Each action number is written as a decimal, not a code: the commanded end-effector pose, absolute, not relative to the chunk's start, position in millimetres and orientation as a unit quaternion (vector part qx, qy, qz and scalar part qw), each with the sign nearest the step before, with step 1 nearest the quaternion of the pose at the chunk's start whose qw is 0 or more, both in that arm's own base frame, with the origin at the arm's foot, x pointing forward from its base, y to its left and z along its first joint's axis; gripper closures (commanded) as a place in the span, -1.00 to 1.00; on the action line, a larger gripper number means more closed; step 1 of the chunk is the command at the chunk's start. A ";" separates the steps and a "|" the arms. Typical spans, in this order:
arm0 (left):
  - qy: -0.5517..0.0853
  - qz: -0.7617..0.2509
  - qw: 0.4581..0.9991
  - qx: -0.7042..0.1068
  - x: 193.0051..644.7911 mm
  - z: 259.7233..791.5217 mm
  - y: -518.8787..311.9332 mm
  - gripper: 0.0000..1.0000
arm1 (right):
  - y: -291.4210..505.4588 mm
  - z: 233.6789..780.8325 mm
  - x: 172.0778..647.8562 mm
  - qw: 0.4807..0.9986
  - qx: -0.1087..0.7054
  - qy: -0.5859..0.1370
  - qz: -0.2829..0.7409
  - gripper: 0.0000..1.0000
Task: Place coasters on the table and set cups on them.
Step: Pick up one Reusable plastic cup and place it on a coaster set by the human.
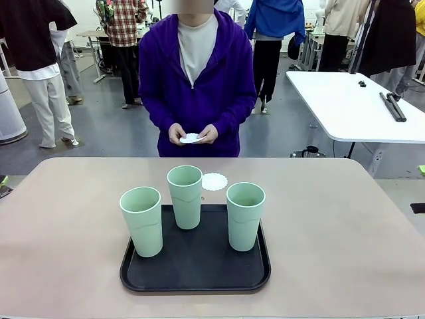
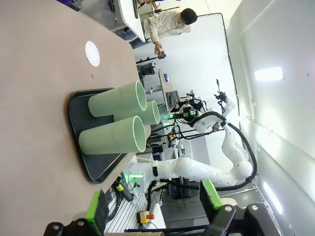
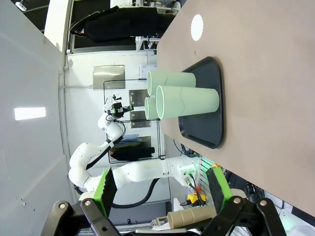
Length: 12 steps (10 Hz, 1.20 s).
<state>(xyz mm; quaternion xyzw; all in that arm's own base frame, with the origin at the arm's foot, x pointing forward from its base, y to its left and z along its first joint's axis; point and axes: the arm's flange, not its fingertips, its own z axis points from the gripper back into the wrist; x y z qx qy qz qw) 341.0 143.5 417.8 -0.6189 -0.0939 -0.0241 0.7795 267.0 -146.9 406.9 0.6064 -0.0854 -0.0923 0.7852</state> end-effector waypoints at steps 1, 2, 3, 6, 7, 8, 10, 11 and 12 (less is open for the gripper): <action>-0.097 -0.027 0.776 -0.623 340.3 418.0 145.1 -1.00 | -147.4 407.9 269.6 0.778 0.615 -0.093 -0.089 -1.00; -0.097 -0.027 0.776 -0.623 340.3 418.0 145.1 -1.00 | -147.4 407.9 269.6 0.778 0.615 -0.093 -0.089 -1.00; -0.097 -0.027 0.776 -0.623 340.3 418.0 145.1 -1.00 | -147.4 407.9 269.6 0.778 0.615 -0.093 -0.089 -1.00; -0.097 -0.027 0.776 -0.623 340.3 418.0 145.1 -1.00 | -147.4 407.9 269.6 0.778 0.615 -0.093 -0.089 -1.00; -0.097 -0.027 0.776 -0.623 340.3 418.0 145.1 -1.00 | -147.4 407.9 269.6 0.778 0.615 -0.093 -0.089 -1.00; -0.097 -0.027 0.776 -0.623 340.3 418.0 145.1 -1.00 | -146.9 406.9 267.0 0.785 0.606 -0.085 -0.092 -1.00; -0.097 -0.027 0.776 -0.623 340.3 418.0 145.1 -1.00 | -147.1 445.2 300.4 0.809 0.570 -0.133 -0.062 -1.00; -0.097 -0.027 0.776 -0.623 340.3 418.0 145.1 -1.00 | -140.7 473.8 317.1 0.834 0.532 -0.142 -0.032 -1.00; -0.097 -0.027 0.776 -0.623 340.3 418.0 145.1 -1.00 | -131.3 504.1 334.0 0.862 0.482 -0.155 0.030 -1.00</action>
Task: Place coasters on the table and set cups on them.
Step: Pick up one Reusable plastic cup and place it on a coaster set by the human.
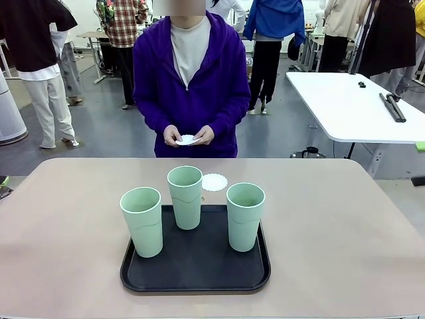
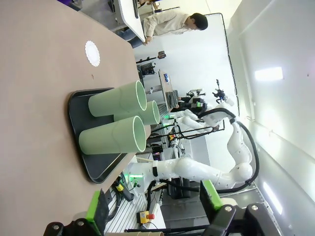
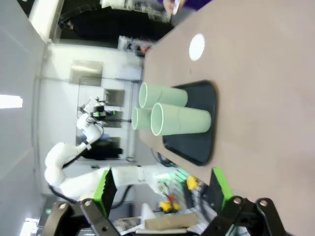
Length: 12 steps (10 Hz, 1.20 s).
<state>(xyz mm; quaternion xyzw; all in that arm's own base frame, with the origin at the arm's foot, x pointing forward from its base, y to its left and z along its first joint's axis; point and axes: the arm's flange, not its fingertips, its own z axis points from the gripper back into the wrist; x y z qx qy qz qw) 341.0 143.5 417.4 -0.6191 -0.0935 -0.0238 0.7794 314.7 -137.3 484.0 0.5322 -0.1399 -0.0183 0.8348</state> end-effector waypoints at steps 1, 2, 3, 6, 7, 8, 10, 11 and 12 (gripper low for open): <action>-0.097 -0.027 0.776 -0.623 340.3 418.0 145.1 -1.00 | -114.5 534.3 357.3 0.892 0.403 -0.184 0.088 -1.00; -0.097 -0.027 0.776 -0.623 340.3 418.0 145.1 -1.00 | -87.8 549.9 367.7 0.910 0.338 -0.168 0.169 -1.00; -0.097 -0.027 0.776 -0.623 340.3 418.0 145.1 -1.00 | -54.2 557.3 371.4 0.919 0.268 -0.153 0.245 -1.00; -0.097 -0.027 0.776 -0.623 340.3 418.0 145.1 -1.00 | 42.7 568.8 357.8 0.904 0.105 -0.081 0.406 -1.00; -0.097 -0.027 0.776 -0.623 340.3 418.0 145.1 -1.00 | 66.8 567.6 348.8 0.890 0.086 -0.071 0.443 -1.00; -0.097 -0.027 0.776 -0.623 340.3 418.0 145.1 -1.00 | 88.3 562.2 342.0 0.875 0.068 -0.066 0.474 -1.00; -0.097 -0.027 0.776 -0.623 340.3 418.0 145.1 -1.00 | 118.1 529.8 336.7 0.857 0.038 -0.038 0.513 -1.00; -0.097 -0.027 0.776 -0.623 340.3 418.0 145.1 -1.00 | 120.1 515.3 339.4 0.855 0.045 -0.028 0.516 -1.00; -0.097 -0.027 0.776 -0.623 340.3 418.0 145.1 -1.00 | 117.8 503.6 341.9 0.855 0.091 -0.023 0.510 -1.00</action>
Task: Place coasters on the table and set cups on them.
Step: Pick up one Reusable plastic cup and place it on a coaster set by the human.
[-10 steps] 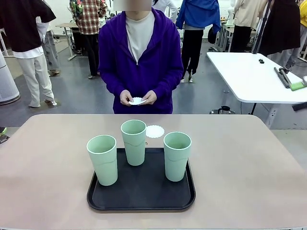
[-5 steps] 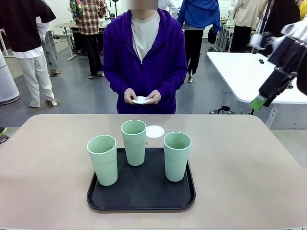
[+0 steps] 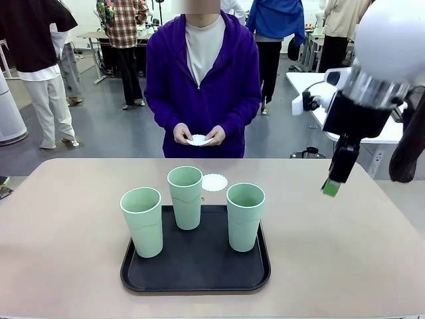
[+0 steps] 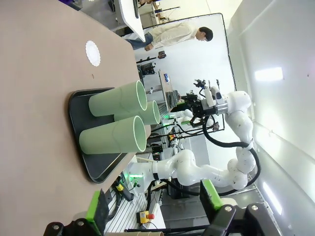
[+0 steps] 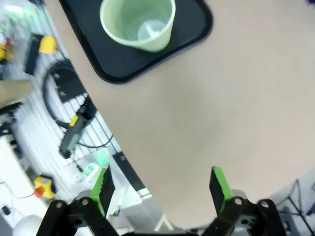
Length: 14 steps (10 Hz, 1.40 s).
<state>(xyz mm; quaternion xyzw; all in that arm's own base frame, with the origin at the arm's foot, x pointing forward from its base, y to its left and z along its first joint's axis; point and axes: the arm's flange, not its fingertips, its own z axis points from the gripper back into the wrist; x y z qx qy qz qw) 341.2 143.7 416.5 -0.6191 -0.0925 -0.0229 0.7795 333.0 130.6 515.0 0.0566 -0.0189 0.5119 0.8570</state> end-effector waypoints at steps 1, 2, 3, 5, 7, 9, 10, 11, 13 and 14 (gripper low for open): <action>-0.097 -0.027 0.776 -0.623 340.3 418.0 145.1 -1.00 | 131.3 533.1 331.4 0.857 0.047 -0.026 0.512 -1.00; -0.097 -0.027 0.776 -0.623 340.3 418.0 145.1 -1.00 | 131.3 533.1 331.4 0.857 0.047 -0.026 0.512 -1.00; -0.097 -0.027 0.776 -0.623 340.3 418.0 145.1 -1.00 | 131.3 533.1 331.4 0.857 0.047 -0.026 0.512 -1.00; -0.097 -0.027 0.776 -0.623 340.3 418.0 145.1 -1.00 | 109.1 513.3 335.7 0.809 0.138 -0.136 0.555 -1.00; -0.097 -0.027 0.776 -0.623 340.3 418.0 145.1 -1.00 | 75.7 485.0 351.1 0.725 0.259 -0.255 0.585 -1.00; -0.097 -0.027 0.776 -0.623 340.3 418.0 145.1 -1.00 | 36.9 468.2 359.8 0.648 0.358 -0.339 0.580 -1.00; -0.097 -0.027 0.776 -0.623 340.3 418.0 145.1 -1.00 | 20.9 456.7 363.0 0.621 0.393 -0.364 0.572 -1.00; -0.097 -0.027 0.776 -0.623 340.3 418.0 145.1 -1.00 | 11.3 442.8 363.9 0.591 0.439 -0.367 0.570 -1.00; -0.097 -0.027 0.776 -0.623 340.3 418.0 145.1 -1.00 | 4.5 419.1 368.1 0.565 0.468 -0.383 0.562 -1.00; -0.097 -0.027 0.776 -0.623 340.3 418.0 145.1 -1.00 | 9.6 407.1 373.4 0.578 0.461 -0.387 0.551 -1.00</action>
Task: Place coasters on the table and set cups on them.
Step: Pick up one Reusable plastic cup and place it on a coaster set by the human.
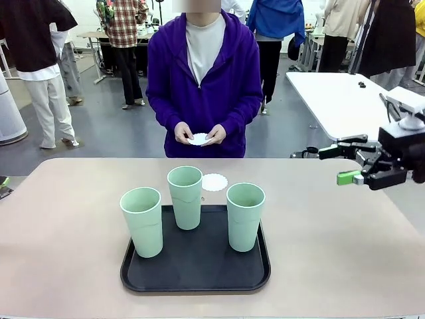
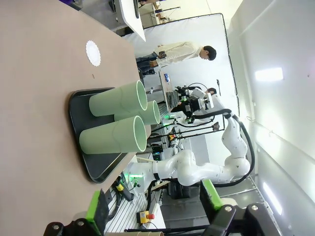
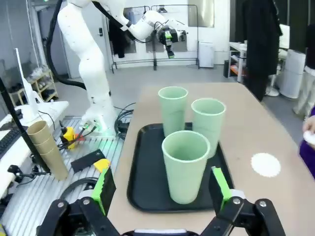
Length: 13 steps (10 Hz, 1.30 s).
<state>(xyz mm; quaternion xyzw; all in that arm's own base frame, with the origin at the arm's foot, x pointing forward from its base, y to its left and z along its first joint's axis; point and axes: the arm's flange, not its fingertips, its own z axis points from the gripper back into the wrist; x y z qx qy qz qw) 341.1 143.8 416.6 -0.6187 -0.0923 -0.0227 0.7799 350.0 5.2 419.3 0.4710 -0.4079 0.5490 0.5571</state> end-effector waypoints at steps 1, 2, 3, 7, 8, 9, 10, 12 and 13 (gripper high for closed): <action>-0.097 -0.027 0.776 -0.623 340.3 418.0 145.1 -1.00 | 15.8 393.8 374.2 0.582 0.455 -0.384 0.553 -1.00; -0.097 -0.027 0.776 -0.623 340.3 418.0 145.1 -1.00 | 23.3 381.1 375.6 0.589 0.445 -0.381 0.558 -1.00; -0.097 -0.027 0.776 -0.623 340.3 418.0 145.1 -1.00 | 29.5 370.0 379.2 0.604 0.425 -0.383 0.555 -1.00; -0.097 -0.027 0.776 -0.623 340.3 418.0 145.1 -1.00 | 42.3 334.4 386.5 0.641 0.398 -0.355 0.552 -1.00; -0.097 -0.027 0.776 -0.623 340.3 418.0 145.1 -1.00 | 45.1 339.6 383.6 0.658 0.384 -0.346 0.548 -1.00; -0.097 -0.027 0.776 -0.623 340.3 418.0 145.1 -1.00 | 37.8 343.1 384.4 0.632 0.404 -0.345 0.564 -1.00; -0.097 -0.027 0.776 -0.623 340.3 418.0 145.1 -1.00 | 37.8 343.1 384.4 0.632 0.404 -0.345 0.564 -1.00; -0.097 -0.027 0.776 -0.623 340.3 418.0 145.1 -1.00 | 37.8 343.1 384.4 0.632 0.404 -0.345 0.564 -1.00; -0.097 -0.027 0.776 -0.623 340.3 418.0 145.1 -1.00 | 37.8 343.1 384.4 0.632 0.404 -0.345 0.564 -1.00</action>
